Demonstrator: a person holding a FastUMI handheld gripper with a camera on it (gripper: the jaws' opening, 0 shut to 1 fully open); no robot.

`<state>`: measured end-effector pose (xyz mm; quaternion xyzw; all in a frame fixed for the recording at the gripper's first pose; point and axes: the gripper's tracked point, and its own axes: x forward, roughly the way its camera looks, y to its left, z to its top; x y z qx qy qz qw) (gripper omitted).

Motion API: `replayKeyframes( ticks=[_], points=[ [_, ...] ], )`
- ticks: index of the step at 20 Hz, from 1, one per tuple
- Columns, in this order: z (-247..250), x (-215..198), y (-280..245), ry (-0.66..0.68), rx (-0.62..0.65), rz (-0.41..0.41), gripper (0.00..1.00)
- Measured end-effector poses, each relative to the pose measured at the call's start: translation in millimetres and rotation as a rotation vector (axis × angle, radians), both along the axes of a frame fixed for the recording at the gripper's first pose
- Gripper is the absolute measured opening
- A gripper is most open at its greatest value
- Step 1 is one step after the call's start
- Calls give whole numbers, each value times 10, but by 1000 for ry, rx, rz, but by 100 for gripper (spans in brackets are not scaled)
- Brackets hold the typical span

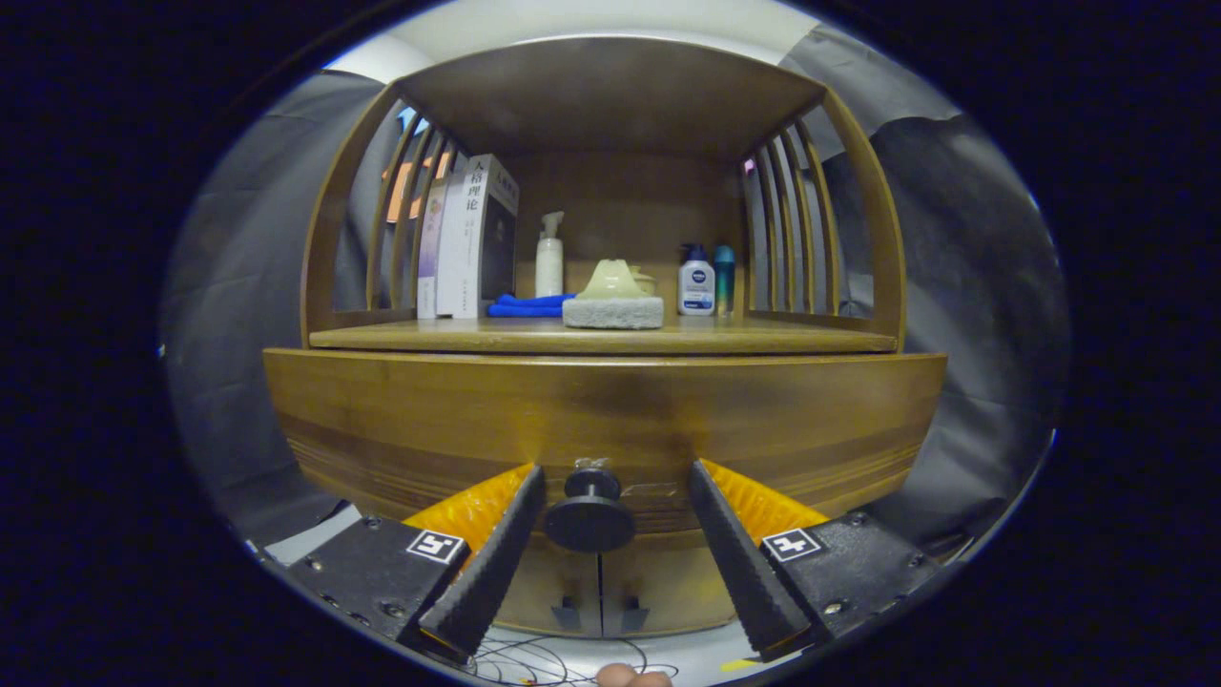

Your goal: Pull open the drawer, take out the items inside it, and place them on the countertop above the cabinet.

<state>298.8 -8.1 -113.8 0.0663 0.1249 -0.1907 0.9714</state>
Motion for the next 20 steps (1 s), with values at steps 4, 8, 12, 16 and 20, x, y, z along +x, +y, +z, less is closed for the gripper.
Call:
replayKeyframes(
  ticks=[4,8,12,16,20],
  points=[
    [-9,116,-37,-7,16,-1,99],
    [-23,219,-80,-22,12,0,99],
    [-38,278,-118,-39,6,2,99],
    [-52,339,-168,-46,-7,9,99],
    [-54,368,-189,-58,7,10,99]
  ],
)
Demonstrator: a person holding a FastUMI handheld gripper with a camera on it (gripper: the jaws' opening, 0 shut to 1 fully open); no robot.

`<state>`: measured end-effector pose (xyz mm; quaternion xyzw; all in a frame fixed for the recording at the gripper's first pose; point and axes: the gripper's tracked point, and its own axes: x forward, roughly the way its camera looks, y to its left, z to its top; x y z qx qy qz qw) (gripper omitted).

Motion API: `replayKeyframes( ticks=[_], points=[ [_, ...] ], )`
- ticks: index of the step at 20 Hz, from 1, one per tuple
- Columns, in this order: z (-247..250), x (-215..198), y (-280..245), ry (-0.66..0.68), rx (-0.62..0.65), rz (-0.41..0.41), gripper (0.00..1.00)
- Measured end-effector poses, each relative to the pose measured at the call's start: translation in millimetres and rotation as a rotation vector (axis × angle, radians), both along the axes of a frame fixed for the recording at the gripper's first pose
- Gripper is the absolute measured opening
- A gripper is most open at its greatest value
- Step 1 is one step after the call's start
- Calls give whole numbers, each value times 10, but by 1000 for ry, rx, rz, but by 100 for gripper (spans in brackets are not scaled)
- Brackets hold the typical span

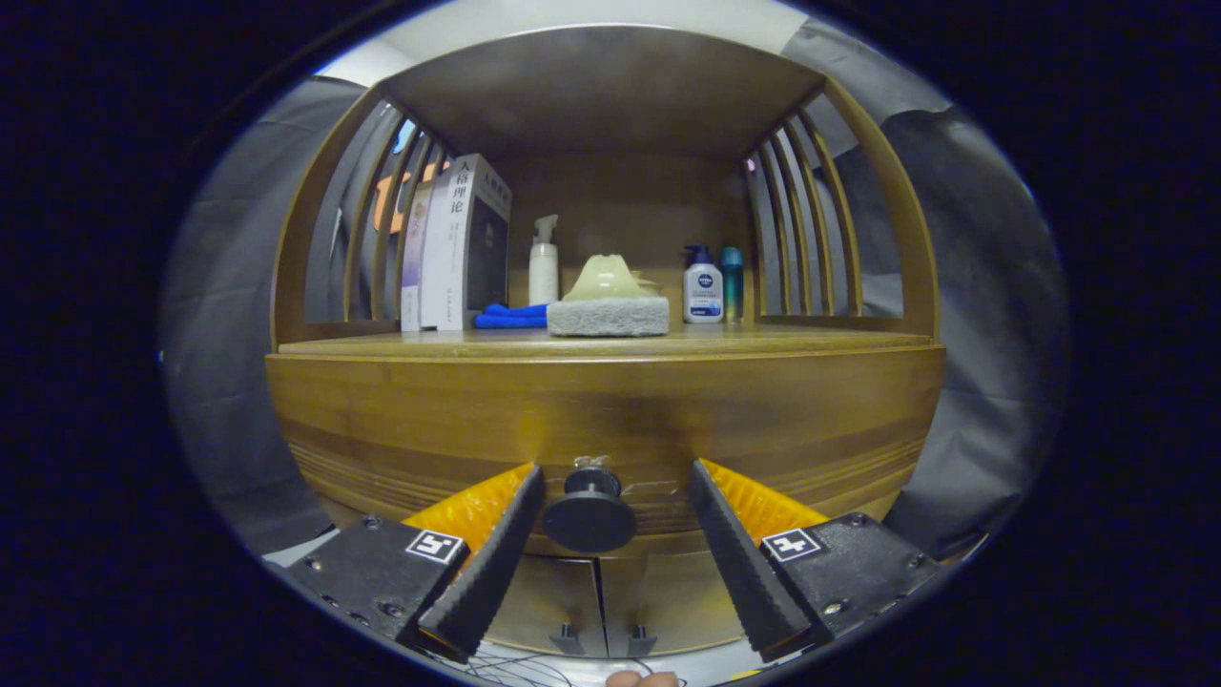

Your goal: Pull open the drawer, take out the items inside it, and place them on the countertop above the cabinet.

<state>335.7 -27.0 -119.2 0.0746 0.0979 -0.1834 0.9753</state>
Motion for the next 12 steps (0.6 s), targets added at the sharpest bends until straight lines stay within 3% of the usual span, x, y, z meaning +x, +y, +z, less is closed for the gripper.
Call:
replayKeyframes(
  ticks=[3,6,9,12],
  points=[
    [-7,5,-12,10,8,4,99],
    [33,-96,123,-1,94,67,99],
    [283,-550,147,-27,9,129,99],
    [567,-1206,279,-58,2,203,99]
  ],
)
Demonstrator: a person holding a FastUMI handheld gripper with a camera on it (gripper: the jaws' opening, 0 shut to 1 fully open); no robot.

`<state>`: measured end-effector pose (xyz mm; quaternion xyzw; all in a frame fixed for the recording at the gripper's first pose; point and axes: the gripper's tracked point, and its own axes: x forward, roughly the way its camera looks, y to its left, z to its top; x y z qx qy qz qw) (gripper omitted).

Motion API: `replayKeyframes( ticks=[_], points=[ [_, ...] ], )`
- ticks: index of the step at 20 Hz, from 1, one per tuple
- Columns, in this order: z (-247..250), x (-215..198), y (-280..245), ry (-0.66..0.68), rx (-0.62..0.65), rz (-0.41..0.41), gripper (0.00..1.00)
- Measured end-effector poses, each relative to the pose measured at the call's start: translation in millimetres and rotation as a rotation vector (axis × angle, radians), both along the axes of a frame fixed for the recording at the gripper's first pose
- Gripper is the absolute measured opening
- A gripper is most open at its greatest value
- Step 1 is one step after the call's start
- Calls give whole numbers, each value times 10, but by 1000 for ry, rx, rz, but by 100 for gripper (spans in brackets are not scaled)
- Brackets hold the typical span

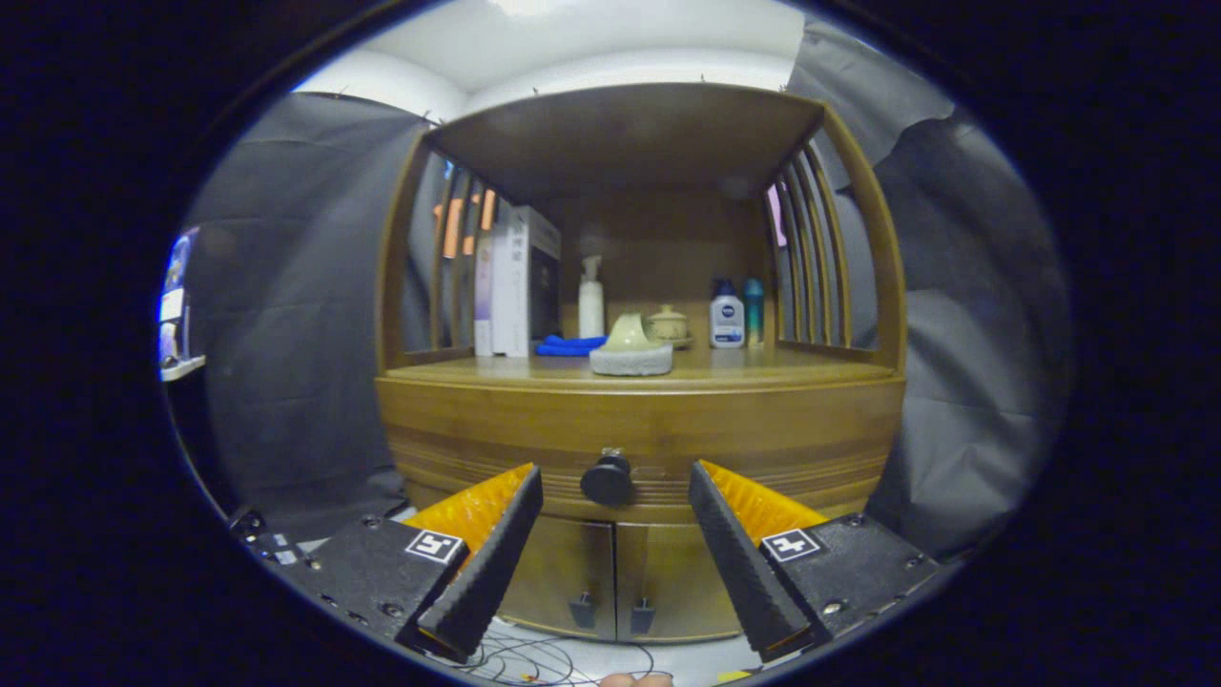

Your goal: Pull open the drawer, take out the items inside it, and place them on the countertop above the cabinet.

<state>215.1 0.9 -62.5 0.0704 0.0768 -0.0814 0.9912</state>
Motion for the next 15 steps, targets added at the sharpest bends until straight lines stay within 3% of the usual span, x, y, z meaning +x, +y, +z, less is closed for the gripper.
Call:
replayKeyframes(
  ticks=[4,8,15],
  points=[
    [195,-1070,17,-23,-22,32,99],
    [152,-2042,-114,-35,-54,-1,99],
    [635,-2219,-260,-145,-128,-12,98]
  ],
)
